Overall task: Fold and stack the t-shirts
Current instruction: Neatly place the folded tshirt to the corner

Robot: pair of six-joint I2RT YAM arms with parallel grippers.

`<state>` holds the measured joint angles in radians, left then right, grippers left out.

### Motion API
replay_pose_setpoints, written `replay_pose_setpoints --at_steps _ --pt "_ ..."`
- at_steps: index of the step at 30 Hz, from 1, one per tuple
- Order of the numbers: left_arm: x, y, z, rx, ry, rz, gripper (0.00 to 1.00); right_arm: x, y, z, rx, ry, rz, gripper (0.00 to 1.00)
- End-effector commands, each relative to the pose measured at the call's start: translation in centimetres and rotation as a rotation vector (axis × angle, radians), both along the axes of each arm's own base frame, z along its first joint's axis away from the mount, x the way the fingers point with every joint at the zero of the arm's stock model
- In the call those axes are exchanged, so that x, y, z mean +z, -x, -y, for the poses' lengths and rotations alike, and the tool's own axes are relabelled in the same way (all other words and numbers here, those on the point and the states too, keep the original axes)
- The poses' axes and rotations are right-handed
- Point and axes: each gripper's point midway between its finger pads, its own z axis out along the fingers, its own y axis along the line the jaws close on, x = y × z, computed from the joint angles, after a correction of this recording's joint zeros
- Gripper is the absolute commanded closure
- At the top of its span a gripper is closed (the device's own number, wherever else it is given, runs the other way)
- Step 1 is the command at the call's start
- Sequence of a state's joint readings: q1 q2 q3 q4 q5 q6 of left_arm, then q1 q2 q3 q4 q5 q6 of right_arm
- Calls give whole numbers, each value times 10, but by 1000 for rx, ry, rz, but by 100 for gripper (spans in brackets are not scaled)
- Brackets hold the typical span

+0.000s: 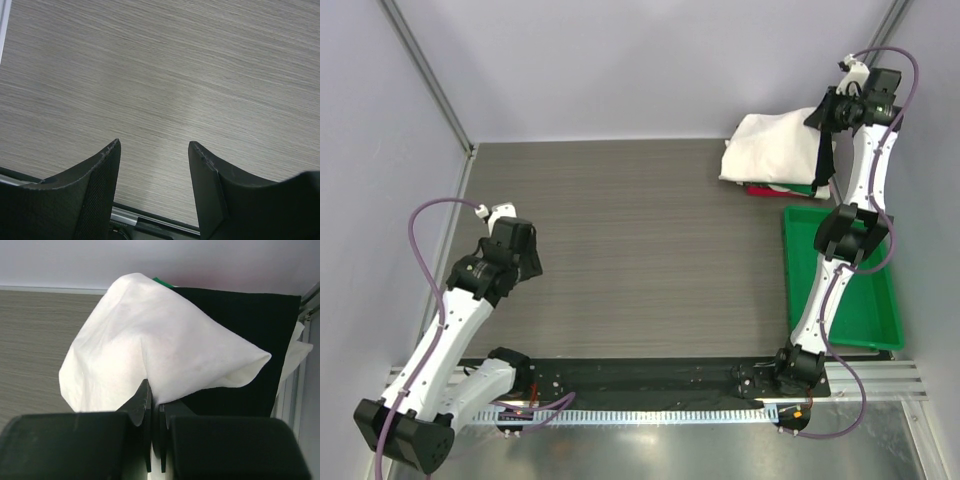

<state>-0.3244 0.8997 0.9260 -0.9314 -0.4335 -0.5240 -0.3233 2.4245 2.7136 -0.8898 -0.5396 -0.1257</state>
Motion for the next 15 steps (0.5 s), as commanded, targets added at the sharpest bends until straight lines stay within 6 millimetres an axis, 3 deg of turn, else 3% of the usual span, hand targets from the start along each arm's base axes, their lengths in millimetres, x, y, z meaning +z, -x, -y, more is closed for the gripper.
replay_pose_setpoints --at_steps 1,6,8,10,15 --pt "3 -8 0 19 9 26 43 50 -10 5 24 35 167 99" --pt "1 -9 1 17 7 14 42 45 -11 30 -32 30 167 99" --pt "-1 -9 2 15 5 7 43 47 -10 49 -96 53 167 99" --pt "-1 -9 2 14 6 6 43 53 -8 69 -168 59 179 99" --pt "-1 -10 2 12 6 7 43 67 1 89 -180 22 216 99"
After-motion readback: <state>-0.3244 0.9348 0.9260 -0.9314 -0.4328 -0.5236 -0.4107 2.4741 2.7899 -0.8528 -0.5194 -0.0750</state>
